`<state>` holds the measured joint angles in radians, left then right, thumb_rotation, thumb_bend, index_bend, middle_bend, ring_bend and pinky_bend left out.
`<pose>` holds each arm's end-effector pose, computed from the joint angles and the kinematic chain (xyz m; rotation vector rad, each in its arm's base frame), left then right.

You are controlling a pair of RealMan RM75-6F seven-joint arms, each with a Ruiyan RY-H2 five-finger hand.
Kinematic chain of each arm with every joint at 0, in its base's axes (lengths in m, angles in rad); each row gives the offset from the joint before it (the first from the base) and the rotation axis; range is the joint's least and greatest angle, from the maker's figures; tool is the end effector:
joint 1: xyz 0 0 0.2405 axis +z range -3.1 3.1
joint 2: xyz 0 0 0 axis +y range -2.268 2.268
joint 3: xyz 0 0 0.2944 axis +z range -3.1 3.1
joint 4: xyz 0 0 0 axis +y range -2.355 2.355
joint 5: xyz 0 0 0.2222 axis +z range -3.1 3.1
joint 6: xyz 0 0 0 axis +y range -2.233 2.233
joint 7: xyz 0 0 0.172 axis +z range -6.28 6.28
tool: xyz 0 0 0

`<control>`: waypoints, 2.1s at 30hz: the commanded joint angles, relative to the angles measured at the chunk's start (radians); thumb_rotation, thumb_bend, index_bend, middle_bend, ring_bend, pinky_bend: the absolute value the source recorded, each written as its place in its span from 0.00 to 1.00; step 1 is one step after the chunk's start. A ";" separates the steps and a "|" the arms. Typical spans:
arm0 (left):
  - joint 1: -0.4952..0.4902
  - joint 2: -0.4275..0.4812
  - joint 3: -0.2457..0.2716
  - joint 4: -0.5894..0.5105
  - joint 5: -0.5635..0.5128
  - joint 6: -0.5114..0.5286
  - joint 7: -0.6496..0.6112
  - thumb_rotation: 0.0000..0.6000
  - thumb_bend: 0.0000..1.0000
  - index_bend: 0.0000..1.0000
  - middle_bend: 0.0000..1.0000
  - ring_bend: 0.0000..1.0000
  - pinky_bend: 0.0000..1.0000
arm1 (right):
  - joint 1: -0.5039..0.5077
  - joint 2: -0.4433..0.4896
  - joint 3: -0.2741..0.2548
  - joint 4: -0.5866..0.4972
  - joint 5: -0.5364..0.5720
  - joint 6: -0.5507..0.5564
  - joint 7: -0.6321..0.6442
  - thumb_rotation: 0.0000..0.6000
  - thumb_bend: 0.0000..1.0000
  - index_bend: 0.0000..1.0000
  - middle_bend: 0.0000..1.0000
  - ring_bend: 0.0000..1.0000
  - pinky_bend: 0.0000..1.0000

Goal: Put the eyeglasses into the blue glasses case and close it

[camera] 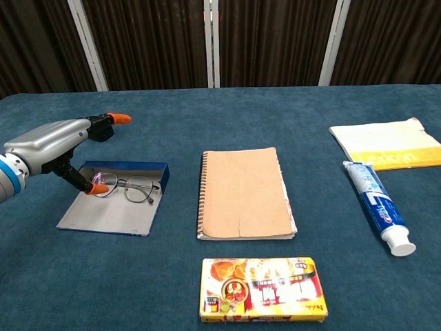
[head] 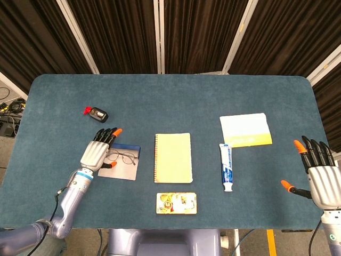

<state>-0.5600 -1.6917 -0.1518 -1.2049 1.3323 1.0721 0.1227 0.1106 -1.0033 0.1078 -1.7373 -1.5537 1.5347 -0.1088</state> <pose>-0.2432 0.3722 -0.0566 -1.7196 -0.9811 -0.9817 -0.3059 -0.2303 0.2063 1.4188 -0.7049 0.9539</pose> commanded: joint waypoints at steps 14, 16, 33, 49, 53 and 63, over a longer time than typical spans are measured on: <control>-0.066 -0.068 -0.039 0.106 -0.071 -0.082 0.045 1.00 0.19 0.00 0.00 0.00 0.00 | 0.003 -0.002 0.008 0.009 0.027 -0.010 0.002 1.00 0.00 0.00 0.00 0.00 0.00; -0.076 -0.072 -0.041 0.122 -0.075 -0.095 0.045 1.00 0.19 0.00 0.00 0.00 0.00 | 0.005 -0.004 0.010 0.011 0.034 -0.013 -0.003 1.00 0.00 0.00 0.00 0.00 0.00; -0.153 -0.115 -0.083 0.232 -0.111 -0.160 0.006 1.00 0.20 0.00 0.00 0.00 0.00 | 0.018 -0.026 0.015 0.023 0.069 -0.042 -0.044 1.00 0.00 0.00 0.00 0.00 0.00; -0.107 -0.039 -0.050 0.128 -0.096 -0.107 0.000 1.00 0.20 0.00 0.00 0.00 0.00 | 0.014 -0.022 0.011 0.020 0.059 -0.033 -0.037 1.00 0.00 0.00 0.00 0.00 0.00; -0.057 0.046 0.003 0.012 -0.033 -0.044 -0.020 1.00 0.20 0.00 0.00 0.00 0.00 | 0.011 -0.017 0.007 0.014 0.046 -0.025 -0.028 1.00 0.00 0.00 0.00 0.00 0.00; 0.029 0.162 0.118 -0.140 0.071 0.037 -0.020 1.00 0.21 0.17 0.00 0.00 0.00 | 0.005 -0.006 0.000 0.006 0.021 -0.012 -0.004 1.00 0.00 0.00 0.00 0.00 0.00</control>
<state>-0.5374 -1.5348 -0.0408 -1.3379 1.3970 1.1044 0.1042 0.1159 -1.0099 0.1079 -1.7314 -1.5320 1.5218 -0.1128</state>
